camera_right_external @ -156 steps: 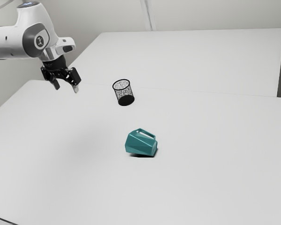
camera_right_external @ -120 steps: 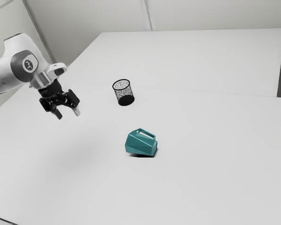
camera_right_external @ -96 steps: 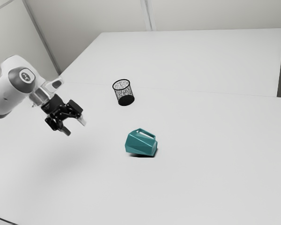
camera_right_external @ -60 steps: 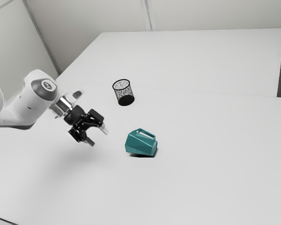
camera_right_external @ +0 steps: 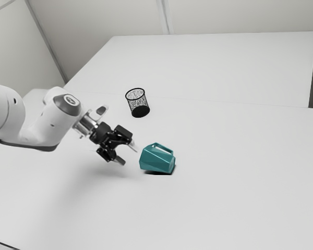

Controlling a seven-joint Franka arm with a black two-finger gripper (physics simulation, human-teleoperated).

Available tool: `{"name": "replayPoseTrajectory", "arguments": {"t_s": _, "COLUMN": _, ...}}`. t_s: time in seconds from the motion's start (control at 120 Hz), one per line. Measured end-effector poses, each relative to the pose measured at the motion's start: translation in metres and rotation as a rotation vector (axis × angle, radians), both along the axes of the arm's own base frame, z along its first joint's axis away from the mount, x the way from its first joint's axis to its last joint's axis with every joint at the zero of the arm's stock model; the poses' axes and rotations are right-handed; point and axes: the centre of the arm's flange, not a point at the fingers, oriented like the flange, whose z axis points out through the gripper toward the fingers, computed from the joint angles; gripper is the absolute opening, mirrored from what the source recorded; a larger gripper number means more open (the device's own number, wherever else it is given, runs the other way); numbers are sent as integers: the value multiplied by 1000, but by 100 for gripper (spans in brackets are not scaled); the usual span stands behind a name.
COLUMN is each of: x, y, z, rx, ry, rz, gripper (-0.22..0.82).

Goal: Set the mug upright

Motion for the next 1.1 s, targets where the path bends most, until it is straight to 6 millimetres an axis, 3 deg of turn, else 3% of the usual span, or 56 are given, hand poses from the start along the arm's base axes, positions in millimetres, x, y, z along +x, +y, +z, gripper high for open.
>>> {"name": "replayPoseTrajectory", "arguments": {"t_s": 0.208, "x": 21, "y": -24, "z": -7, "rx": 5, "ry": -40, "rz": -56, "gripper": 60}}
{"name": "replayPoseTrajectory", "arguments": {"t_s": 0.608, "x": 47, "y": -43, "z": -19, "rx": 4, "ry": -84, "rz": -101, "gripper": 60}}
{"name": "replayPoseTrajectory", "arguments": {"t_s": 0.833, "x": 49, "y": -56, "z": -19, "rx": -11, "ry": -98, "rz": -118, "gripper": 39}}
{"name": "replayPoseTrajectory", "arguments": {"t_s": 0.992, "x": 48, "y": -61, "z": -16, "rx": -16, "ry": -106, "rz": -128, "gripper": 9}}
{"name": "replayPoseTrajectory", "arguments": {"t_s": 1.1, "x": 48, "y": -62, "z": -14, "rx": -16, "ry": -110, "rz": -131, "gripper": -3}}
